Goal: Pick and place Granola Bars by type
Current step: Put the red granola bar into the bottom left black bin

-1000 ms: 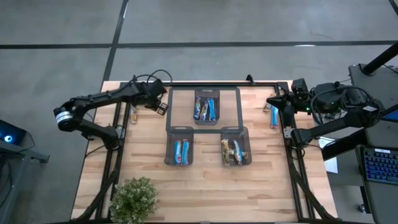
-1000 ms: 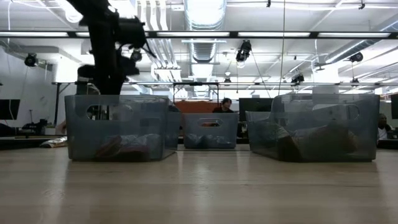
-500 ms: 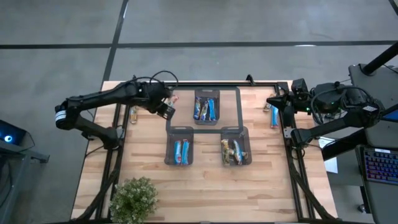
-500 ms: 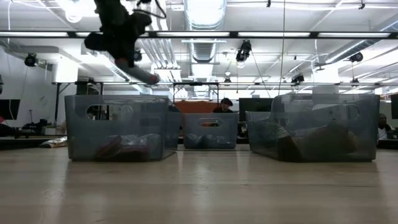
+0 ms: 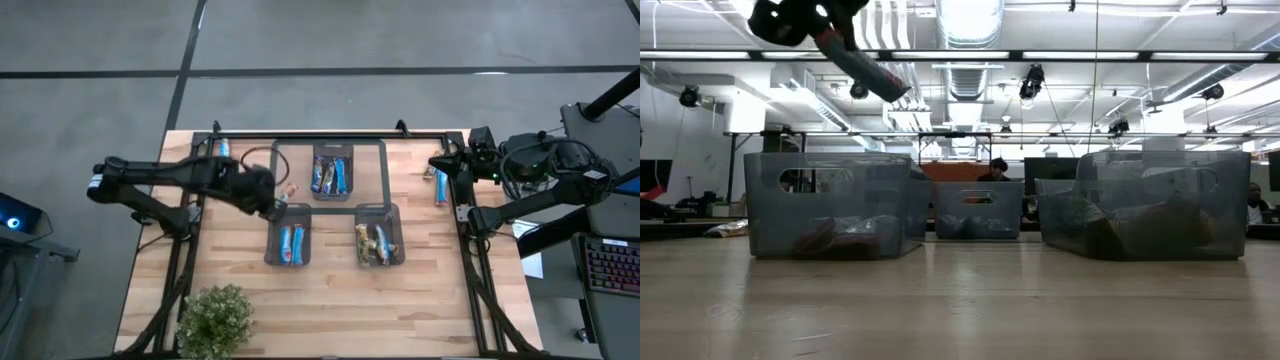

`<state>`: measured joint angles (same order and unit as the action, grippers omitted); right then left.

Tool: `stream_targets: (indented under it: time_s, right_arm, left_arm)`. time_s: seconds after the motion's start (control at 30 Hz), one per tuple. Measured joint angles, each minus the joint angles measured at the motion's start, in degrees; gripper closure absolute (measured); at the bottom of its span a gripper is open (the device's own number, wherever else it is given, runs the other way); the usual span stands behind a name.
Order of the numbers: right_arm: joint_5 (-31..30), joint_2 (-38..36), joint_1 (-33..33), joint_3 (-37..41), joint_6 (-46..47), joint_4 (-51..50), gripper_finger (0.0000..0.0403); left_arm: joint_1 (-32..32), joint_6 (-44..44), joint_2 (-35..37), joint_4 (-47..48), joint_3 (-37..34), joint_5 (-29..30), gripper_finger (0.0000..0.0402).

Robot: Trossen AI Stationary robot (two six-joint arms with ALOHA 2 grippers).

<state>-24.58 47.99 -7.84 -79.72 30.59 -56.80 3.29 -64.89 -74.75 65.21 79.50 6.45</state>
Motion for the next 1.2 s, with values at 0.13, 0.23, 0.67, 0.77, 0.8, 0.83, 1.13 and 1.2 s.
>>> stream_targets:
  time_s: [0.13,0.23,0.67,0.77,0.8,0.83,1.13,1.2]
  right_arm:
    - [0.0,0.0,0.0,0.0,-0.8,0.0,0.0394]
    - [-0.1,0.0,0.0,0.0,-0.8,0.0,0.0394]
    - [-0.3,0.0,0.0,0.0,-0.8,0.1,0.0394]
    - [-0.7,0.0,0.0,0.0,-0.8,0.1,0.0394]
    - [-0.9,0.0,0.0,0.0,-0.8,0.1,0.0394]
    - [-1.0,0.0,0.0,0.0,-0.8,0.1,0.0394]
    - [-1.1,0.0,0.0,0.0,-0.8,0.1,0.0394]
    - [-1.1,0.0,0.0,0.0,-0.8,0.1,0.0394]
  left_arm:
    - [4.7,-7.3,-1.0,-1.6,0.0,1.0,0.0330]
    - [7.0,-11.2,-2.0,-3.6,0.0,1.3,0.0330]
    - [11.3,-23.7,-8.7,-7.2,0.0,4.1,0.0330]
    - [11.4,-24.4,-9.7,-7.3,0.0,4.6,0.0330]
    - [11.4,-25.1,-10.0,-7.3,0.0,4.8,0.0330]
    - [11.4,-25.6,-10.3,-7.2,0.0,5.1,0.0330]
    - [11.5,-30.9,-11.0,-6.6,-0.9,9.4,0.0330]
    - [11.5,-31.9,-11.0,-5.9,-1.5,9.6,0.0330]
